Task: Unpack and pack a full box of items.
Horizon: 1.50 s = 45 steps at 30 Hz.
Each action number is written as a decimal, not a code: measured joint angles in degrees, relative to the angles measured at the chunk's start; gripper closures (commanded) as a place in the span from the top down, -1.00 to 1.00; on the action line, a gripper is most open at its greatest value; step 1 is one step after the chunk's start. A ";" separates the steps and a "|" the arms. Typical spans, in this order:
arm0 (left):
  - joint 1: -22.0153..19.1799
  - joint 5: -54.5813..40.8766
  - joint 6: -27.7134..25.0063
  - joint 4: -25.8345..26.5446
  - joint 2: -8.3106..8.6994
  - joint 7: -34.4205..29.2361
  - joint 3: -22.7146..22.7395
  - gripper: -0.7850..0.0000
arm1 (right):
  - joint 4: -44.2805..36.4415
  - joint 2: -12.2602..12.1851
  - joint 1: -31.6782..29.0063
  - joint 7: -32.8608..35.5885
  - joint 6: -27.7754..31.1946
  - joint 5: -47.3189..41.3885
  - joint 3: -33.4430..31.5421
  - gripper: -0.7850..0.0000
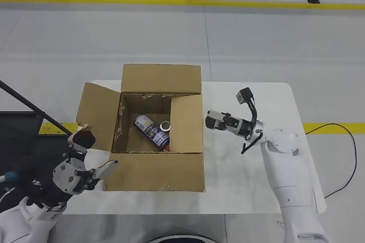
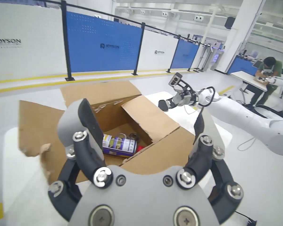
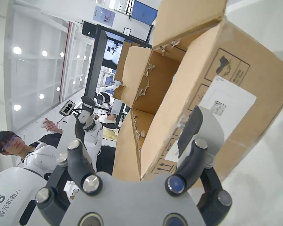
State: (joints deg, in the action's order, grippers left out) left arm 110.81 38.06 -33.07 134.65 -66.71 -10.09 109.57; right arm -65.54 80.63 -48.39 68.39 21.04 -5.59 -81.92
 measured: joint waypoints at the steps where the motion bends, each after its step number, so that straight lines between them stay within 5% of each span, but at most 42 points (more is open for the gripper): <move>1: -1.13 -0.19 1.15 -0.01 0.10 -1.99 -1.32 1.00 | 0.67 -0.05 0.20 0.70 0.26 -0.43 0.36 1.00; 4: -3.81 -0.97 6.09 -0.18 0.26 -8.30 -4.54 1.00 | 2.59 -0.23 0.88 2.89 1.23 -1.74 1.36 1.00; 14: -3.74 -1.21 5.49 -0.53 0.25 -7.19 -4.74 1.00 | 3.40 -0.97 0.97 7.01 3.05 -4.40 3.85 1.00; 21: -7.51 -6.09 9.72 -1.89 0.56 -12.80 -6.64 1.00 | 2.65 -1.68 0.50 8.64 4.05 -5.70 4.73 1.00; 28: -15.09 -9.57 15.77 -3.76 1.08 -22.41 -10.60 1.00 | -0.41 -2.61 -2.03 3.30 6.41 -7.93 2.32 1.00; 38: -15.53 -9.99 15.91 -4.34 1.14 -23.35 -11.23 1.00 | -1.03 -2.73 -2.53 2.07 6.60 -8.19 1.71 1.00; 41: -18.76 -14.07 18.84 -6.66 1.24 -26.69 -13.43 1.00 | -2.63 -2.81 -3.26 0.19 6.89 -7.96 1.87 1.00; 45: -28.50 -22.34 25.28 -12.14 1.53 -36.03 -17.18 1.00 | -4.26 -3.32 -4.27 -1.90 9.42 -8.17 0.97 1.00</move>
State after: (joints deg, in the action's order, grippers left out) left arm 82.31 15.72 -7.79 122.51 -65.18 -46.12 92.39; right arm -69.80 77.31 -52.66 66.49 30.46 -13.77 -80.94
